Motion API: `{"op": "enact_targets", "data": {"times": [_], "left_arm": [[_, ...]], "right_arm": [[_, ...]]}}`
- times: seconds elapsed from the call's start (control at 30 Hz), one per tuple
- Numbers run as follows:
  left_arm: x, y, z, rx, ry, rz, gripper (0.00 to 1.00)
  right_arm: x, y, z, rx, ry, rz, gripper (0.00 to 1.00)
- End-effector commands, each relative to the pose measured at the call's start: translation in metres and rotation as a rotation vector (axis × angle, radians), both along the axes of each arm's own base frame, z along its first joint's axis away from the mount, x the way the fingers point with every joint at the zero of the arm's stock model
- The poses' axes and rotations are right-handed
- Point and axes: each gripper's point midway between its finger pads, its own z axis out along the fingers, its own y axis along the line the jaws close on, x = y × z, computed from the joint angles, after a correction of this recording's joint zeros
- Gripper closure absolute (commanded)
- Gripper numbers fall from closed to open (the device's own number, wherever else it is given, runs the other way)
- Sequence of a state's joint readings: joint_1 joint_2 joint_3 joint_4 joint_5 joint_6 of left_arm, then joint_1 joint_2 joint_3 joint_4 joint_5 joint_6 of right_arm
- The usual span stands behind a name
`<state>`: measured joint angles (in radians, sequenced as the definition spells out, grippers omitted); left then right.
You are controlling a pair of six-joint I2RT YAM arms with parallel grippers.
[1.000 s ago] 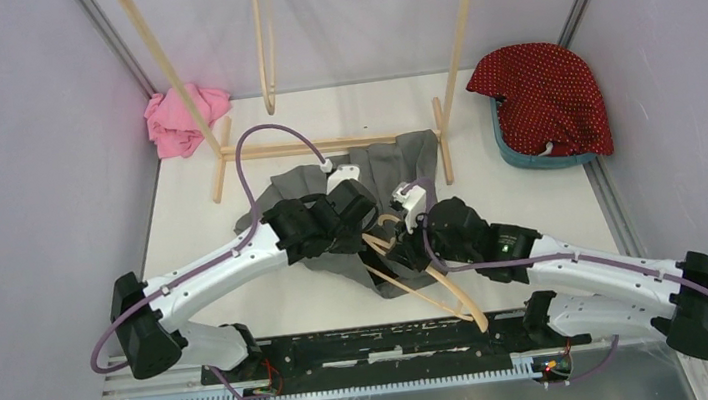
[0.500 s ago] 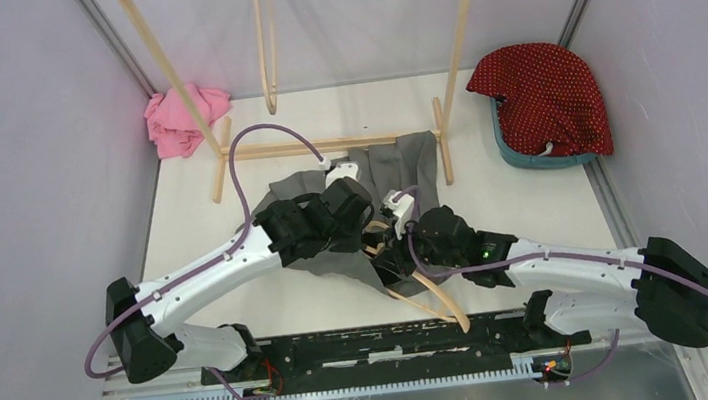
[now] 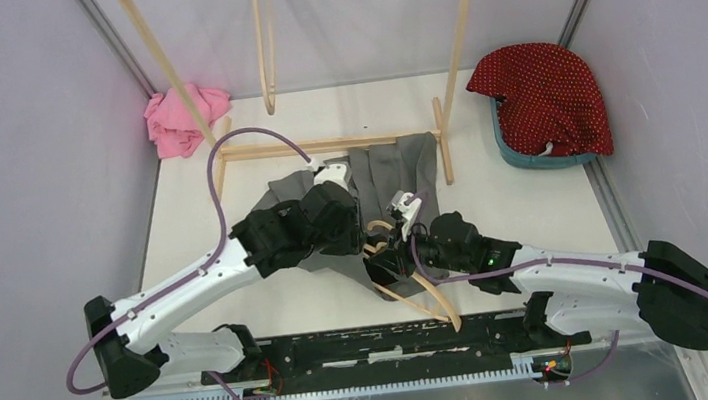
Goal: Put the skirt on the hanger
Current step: Hang the skirt on the hanger.
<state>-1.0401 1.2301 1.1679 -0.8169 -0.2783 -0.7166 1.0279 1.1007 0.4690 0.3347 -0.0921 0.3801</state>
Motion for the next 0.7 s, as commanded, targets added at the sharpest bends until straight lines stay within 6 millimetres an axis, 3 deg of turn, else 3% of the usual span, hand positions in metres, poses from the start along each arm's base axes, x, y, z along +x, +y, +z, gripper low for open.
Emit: {"op": "enact_targets", "data": {"times": [0.0, 0.07, 0.13, 0.17, 0.5, 0.67], "left_arm": [[-0.001, 0.015, 0.028, -0.028, -0.080, -0.018, 0.45], [-0.001, 0.024, 0.037, -0.020, -0.098, -0.002, 0.38], [-0.002, 0.033, 0.042, -0.013, -0.107, 0.015, 0.06], [-0.003, 0.036, 0.043, -0.006, -0.104, 0.023, 0.00], [-0.012, 0.034, 0.029, -0.098, 0.018, 0.159, 0.01], [-0.007, 0.034, 0.027, -0.258, 0.057, 0.317, 0.01]], "right_arm": [[0.003, 0.013, 0.043, 0.151, -0.084, 0.019, 0.99], [0.001, 0.014, 0.043, 0.155, -0.087, 0.024, 0.99], [0.001, 0.013, 0.044, 0.158, -0.091, 0.026, 0.99], [0.001, 0.012, 0.046, 0.163, -0.095, 0.026, 0.99], [-0.001, 0.006, 0.044, 0.125, -0.133, 0.034, 0.99], [-0.001, 0.005, 0.044, 0.098, -0.158, 0.035, 0.99]]}}
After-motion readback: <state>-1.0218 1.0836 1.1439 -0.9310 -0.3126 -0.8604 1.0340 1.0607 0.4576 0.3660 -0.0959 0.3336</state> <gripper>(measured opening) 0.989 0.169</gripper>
